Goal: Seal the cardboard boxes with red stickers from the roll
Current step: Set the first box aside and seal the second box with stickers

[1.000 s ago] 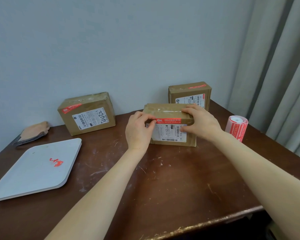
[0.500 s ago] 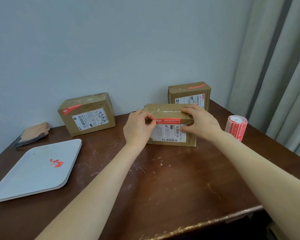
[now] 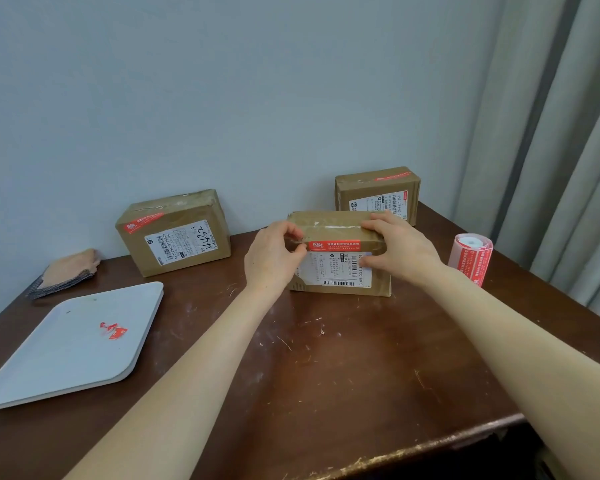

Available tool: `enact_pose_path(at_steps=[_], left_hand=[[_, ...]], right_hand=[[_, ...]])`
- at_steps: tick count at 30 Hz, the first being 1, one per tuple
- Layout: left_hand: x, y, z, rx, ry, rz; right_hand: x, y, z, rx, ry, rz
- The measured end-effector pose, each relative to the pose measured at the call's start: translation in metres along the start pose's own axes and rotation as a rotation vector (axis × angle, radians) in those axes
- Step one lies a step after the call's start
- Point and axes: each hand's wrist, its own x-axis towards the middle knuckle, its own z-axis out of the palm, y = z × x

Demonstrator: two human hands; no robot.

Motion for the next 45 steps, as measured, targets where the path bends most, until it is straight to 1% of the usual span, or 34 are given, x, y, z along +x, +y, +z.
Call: enact_pose_path(at_steps=[3, 6, 16, 28, 33, 37, 45], left_hand=[[-0.003, -0.003, 0.002, -0.037, 0.023, 0.031], [-0.005, -0.004, 0.005, 0.001, 0.033, 0.056], [-0.006, 0.001, 0.007, 0.050, 0.108, 0.050], [0.004, 0.009, 0.003, 0.069, 0.014, -0.030], [0.002, 0.006, 0.002, -0.007, 0.026, -0.065], [0.000, 0.000, 0.000, -0.059, 0.008, -0.029], [-0.004, 0.001, 0.003, -0.015, 0.030, 0.009]], right_hand=[[0.000, 0.000, 0.000, -0.001, -0.001, -0.001], [0.000, 0.000, -0.001, -0.003, -0.002, 0.000], [0.000, 0.000, 0.000, 0.002, -0.004, 0.005], [-0.001, 0.000, -0.001, 0.002, -0.006, 0.004], [-0.001, 0.001, 0.000, -0.001, -0.003, 0.003], [-0.001, 0.001, 0.000, 0.003, -0.001, -0.001], [0.000, 0.002, -0.001, -0.003, -0.010, -0.009]])
